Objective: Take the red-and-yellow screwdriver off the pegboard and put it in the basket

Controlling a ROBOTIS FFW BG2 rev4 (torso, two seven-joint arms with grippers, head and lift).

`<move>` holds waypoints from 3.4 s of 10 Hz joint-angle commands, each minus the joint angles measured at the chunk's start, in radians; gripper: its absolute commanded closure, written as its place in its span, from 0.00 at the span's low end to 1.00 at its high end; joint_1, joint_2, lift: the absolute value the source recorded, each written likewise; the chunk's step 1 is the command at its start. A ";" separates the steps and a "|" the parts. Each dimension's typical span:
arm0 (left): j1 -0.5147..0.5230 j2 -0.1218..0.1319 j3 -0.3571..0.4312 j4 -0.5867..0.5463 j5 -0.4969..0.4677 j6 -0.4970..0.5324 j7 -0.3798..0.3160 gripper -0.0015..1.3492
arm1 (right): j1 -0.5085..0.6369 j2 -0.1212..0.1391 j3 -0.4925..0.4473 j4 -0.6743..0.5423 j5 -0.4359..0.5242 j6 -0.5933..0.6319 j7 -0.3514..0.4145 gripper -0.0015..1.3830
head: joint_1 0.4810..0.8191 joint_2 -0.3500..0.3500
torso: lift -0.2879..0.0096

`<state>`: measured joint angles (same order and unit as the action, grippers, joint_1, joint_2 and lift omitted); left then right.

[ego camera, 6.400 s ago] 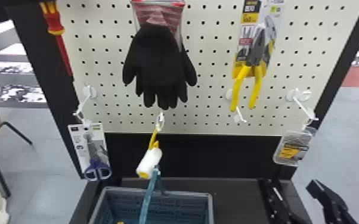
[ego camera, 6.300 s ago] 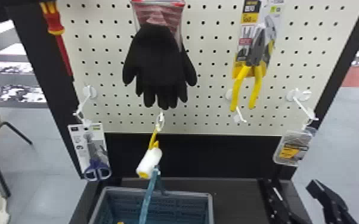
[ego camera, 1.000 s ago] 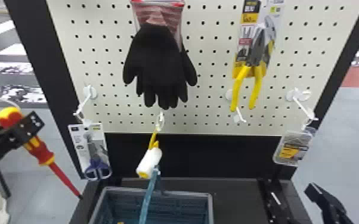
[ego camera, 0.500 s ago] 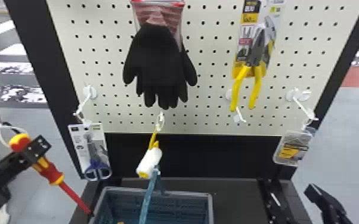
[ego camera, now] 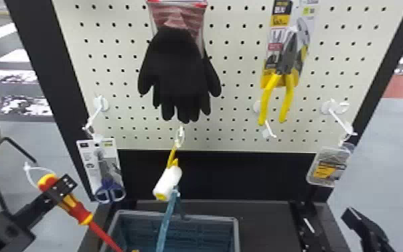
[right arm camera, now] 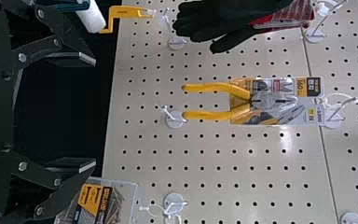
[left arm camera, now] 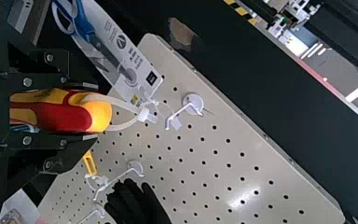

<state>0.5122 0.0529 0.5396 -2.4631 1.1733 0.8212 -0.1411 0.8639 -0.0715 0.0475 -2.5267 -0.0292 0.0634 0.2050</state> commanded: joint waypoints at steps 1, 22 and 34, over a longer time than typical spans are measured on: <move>0.002 0.009 -0.021 0.061 0.000 -0.031 -0.029 0.90 | 0.002 0.004 0.000 0.002 0.003 0.001 0.002 0.36 | 0.20 0.50 | 0.63; 0.057 0.036 -0.360 0.410 -0.037 -0.343 -0.155 0.90 | -0.011 0.018 -0.002 0.022 0.000 0.000 0.039 0.36 | 0.20 0.50 | 0.63; -0.003 0.085 -0.443 0.461 -0.136 -0.315 -0.141 0.01 | -0.013 0.019 -0.002 0.029 -0.006 -0.002 0.040 0.36 | 0.20 0.50 | 0.63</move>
<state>0.5118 0.1372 0.0962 -2.0001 1.0394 0.5060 -0.2820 0.8510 -0.0521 0.0460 -2.4975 -0.0353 0.0613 0.2459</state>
